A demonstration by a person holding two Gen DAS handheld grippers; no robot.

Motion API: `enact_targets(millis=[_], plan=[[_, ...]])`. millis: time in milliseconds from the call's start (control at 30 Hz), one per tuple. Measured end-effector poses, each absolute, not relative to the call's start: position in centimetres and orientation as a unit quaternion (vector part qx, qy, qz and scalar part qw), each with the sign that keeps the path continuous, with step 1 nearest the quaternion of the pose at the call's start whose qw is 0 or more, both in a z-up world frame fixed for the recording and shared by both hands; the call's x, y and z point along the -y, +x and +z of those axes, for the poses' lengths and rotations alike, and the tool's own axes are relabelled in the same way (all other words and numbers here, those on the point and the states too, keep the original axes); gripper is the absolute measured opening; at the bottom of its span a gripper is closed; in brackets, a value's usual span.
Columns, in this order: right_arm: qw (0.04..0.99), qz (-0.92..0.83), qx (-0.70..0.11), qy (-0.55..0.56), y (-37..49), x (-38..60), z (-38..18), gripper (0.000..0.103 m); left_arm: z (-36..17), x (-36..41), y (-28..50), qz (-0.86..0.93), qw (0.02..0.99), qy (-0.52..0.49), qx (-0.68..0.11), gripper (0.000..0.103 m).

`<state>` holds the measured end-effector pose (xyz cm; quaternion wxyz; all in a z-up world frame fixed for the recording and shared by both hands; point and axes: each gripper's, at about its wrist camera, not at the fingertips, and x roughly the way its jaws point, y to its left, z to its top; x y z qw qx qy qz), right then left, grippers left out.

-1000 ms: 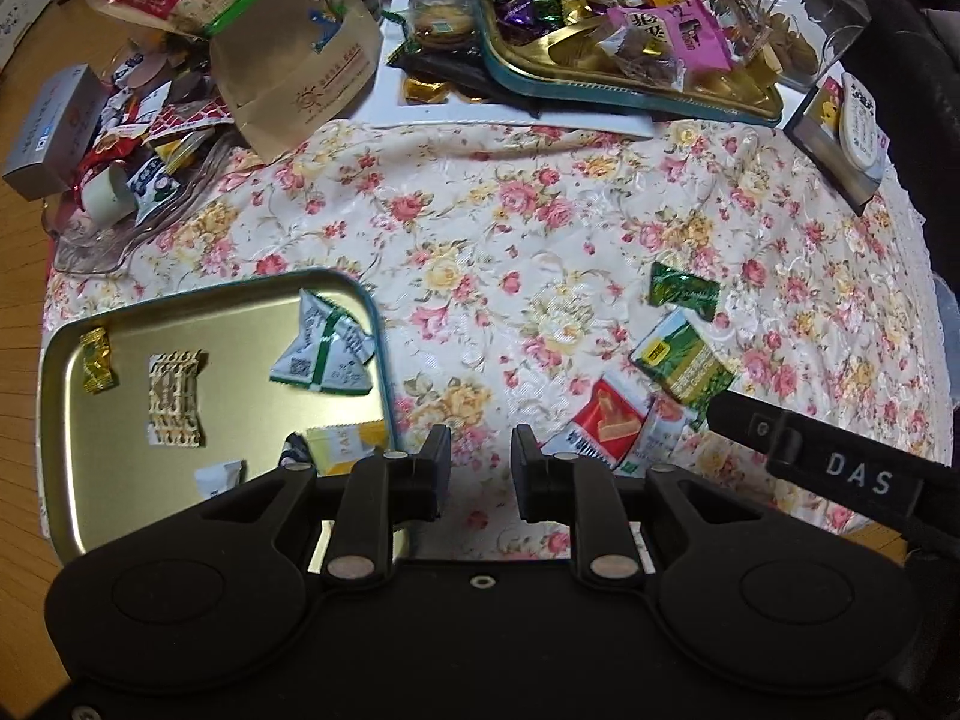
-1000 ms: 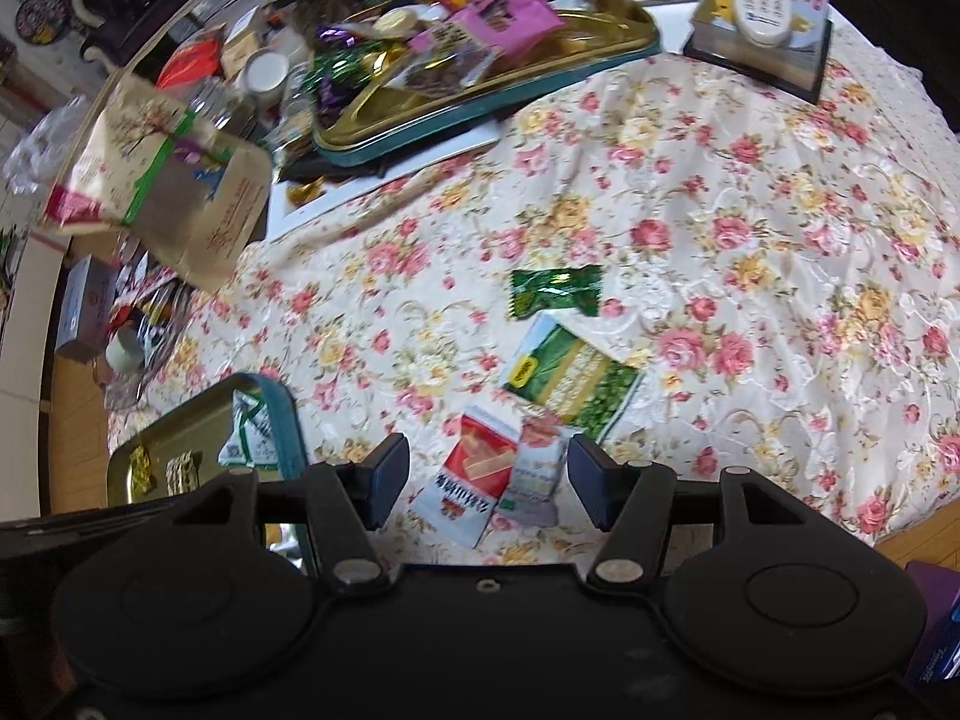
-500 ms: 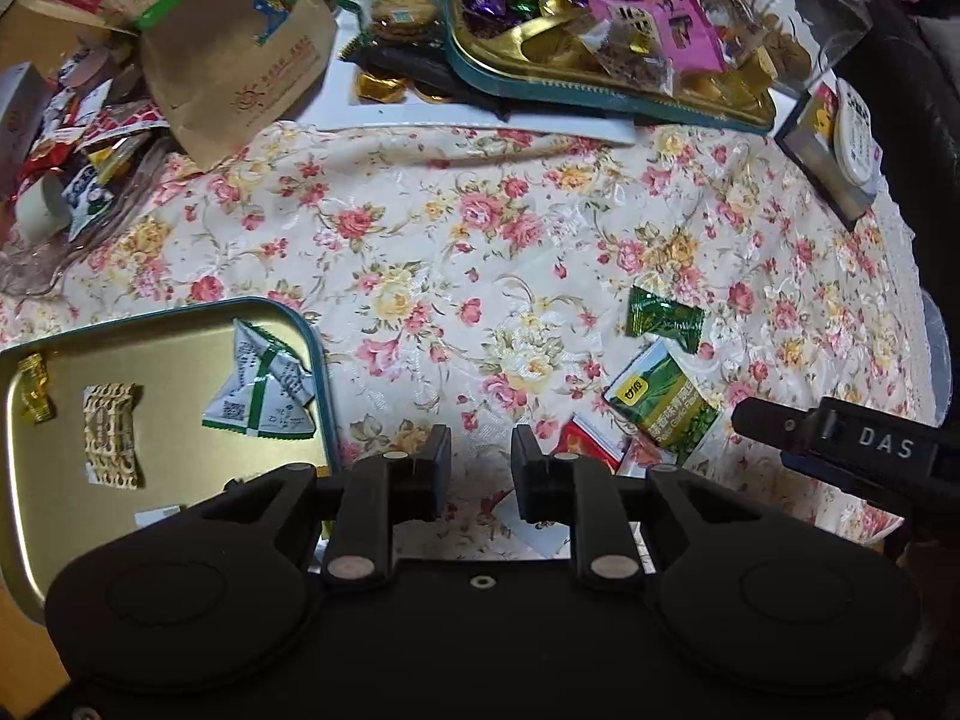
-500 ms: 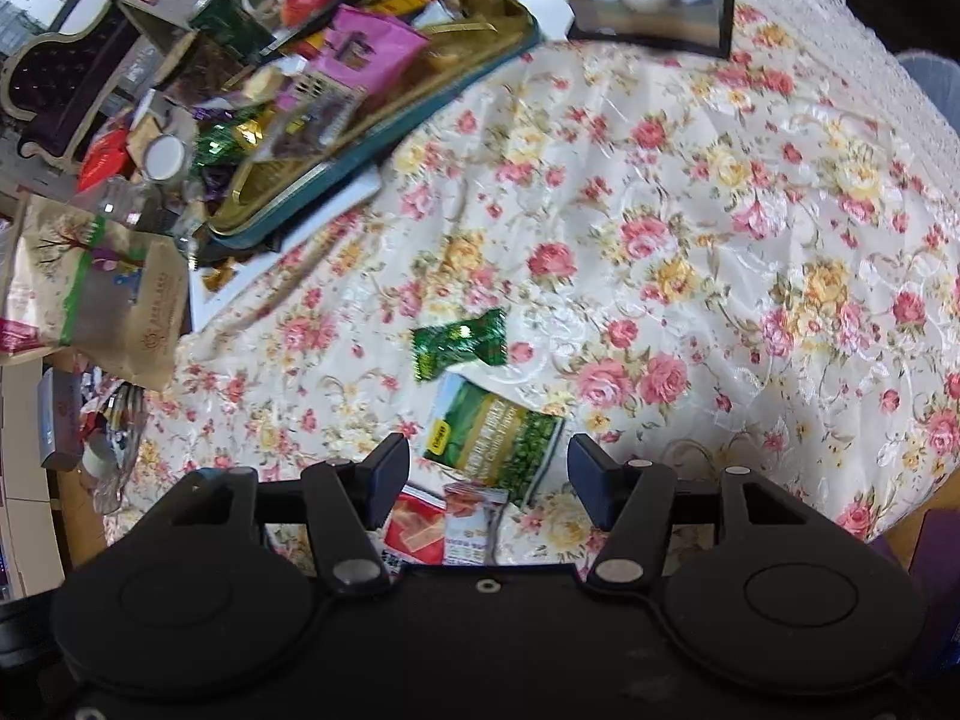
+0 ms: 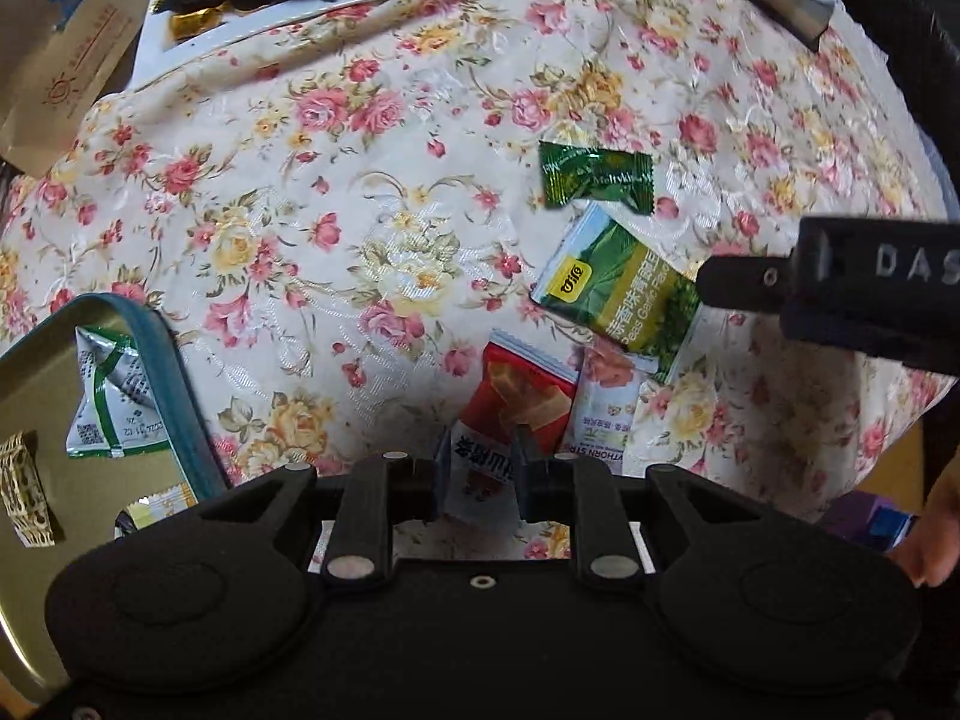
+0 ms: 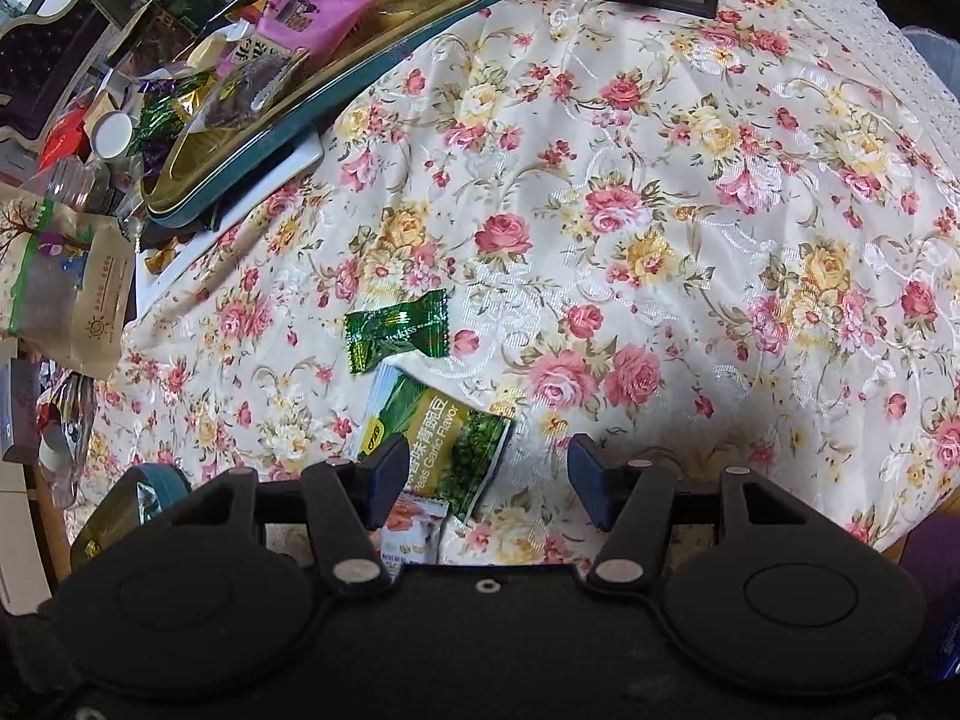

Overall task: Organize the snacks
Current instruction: 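Move both open tools to the loose packets beside the green pea bag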

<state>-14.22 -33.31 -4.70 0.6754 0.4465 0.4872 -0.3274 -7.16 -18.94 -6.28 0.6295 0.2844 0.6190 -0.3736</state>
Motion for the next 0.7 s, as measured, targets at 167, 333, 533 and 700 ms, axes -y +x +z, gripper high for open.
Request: enact_targets(millis=[167, 333, 533, 700], plan=[[0.676, -0.325, -0.478, 0.457, -14.6, 33.6, -4.5, 0.062, -6.9, 19.0, -7.6, -0.381, 0.629, 0.304, -0.606, 0.035], [0.676, -0.322, -0.475, 0.461, -14.9, 33.7, -4.5, 0.062, -6.7, 19.5, -7.6, -0.387, 0.635, 0.302, -0.596, 0.036], [0.678, -0.318, -0.463, 0.474, -15.6, 34.0, -4.2, 0.062, -6.9, 20.5, -8.4, -0.396, 0.639, 0.305, -0.584, 0.043], [0.681, -0.313, -0.452, 0.483, -16.4, 34.3, -3.7, 0.062, -7.0, 21.1, -8.1, -0.396, 0.64, 0.292, -0.59, 0.044]])
